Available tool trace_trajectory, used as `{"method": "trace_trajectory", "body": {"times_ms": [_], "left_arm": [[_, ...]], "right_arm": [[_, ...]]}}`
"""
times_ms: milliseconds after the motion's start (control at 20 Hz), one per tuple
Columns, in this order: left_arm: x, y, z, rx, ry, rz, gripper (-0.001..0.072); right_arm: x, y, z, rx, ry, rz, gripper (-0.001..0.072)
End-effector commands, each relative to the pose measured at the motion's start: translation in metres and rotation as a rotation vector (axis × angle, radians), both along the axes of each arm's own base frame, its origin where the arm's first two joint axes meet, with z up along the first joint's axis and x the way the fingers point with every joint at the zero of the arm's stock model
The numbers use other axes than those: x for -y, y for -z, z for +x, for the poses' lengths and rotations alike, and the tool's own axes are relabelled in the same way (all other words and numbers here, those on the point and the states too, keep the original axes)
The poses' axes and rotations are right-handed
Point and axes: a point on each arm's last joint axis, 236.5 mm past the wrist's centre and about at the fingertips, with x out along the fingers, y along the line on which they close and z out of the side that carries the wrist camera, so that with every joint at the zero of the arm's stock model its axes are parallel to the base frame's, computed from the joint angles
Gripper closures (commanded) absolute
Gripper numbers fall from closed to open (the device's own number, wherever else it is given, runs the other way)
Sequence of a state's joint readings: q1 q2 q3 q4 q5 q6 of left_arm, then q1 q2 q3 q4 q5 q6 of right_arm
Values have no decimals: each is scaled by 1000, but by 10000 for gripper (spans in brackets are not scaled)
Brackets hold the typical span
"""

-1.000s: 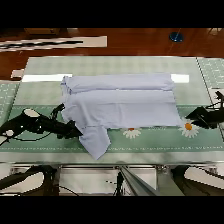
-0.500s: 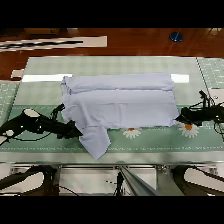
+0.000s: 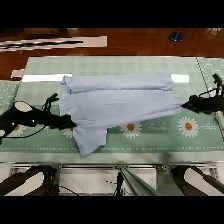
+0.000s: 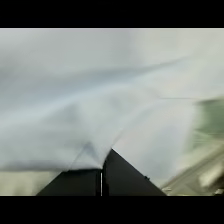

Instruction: Fold the shirts.

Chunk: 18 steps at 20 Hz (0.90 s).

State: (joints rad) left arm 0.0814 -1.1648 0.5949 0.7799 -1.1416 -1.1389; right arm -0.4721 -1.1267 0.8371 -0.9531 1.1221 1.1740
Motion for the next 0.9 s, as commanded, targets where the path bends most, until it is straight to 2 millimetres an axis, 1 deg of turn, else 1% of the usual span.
{"method": "trace_trajectory", "body": {"times_ms": [0, 150, 250, 300, 400, 500, 600, 650, 750, 850], "left_arm": [[13, -71, 48, 203, -54, -91, 679], [2, -100, 92, 341, -110, -58, 679], [-8, -116, 124, 416, -189, -39, 679], [-11, -122, 137, 441, -204, -34, 679], [-13, -126, 159, 452, -206, -33, 680], [-18, -124, 184, 463, -218, -25, 680], [-24, -117, 209, 475, -247, -11, 680], [-26, -111, 217, 467, -251, -9, 679], [-26, -92, 230, 429, -247, -10, 680], [-27, -69, 238, 387, -249, -8, 680]], "right_arm": [[-5, -43, 31, 169, 61, 49, 687], [8, -48, 48, 235, 119, 22, 687], [11, -53, 62, 288, 130, -1, 687], [12, -55, 71, 311, 133, -18, 688], [8, -58, 94, 344, 112, -43, 688], [2, -61, 124, 365, 83, -53, 688], [3, -58, 153, 376, 81, -60, 688], [6, -53, 164, 370, 91, -54, 688], [11, -38, 181, 343, 112, -36, 687], [15, -26, 194, 329, 116, -27, 688]]}}
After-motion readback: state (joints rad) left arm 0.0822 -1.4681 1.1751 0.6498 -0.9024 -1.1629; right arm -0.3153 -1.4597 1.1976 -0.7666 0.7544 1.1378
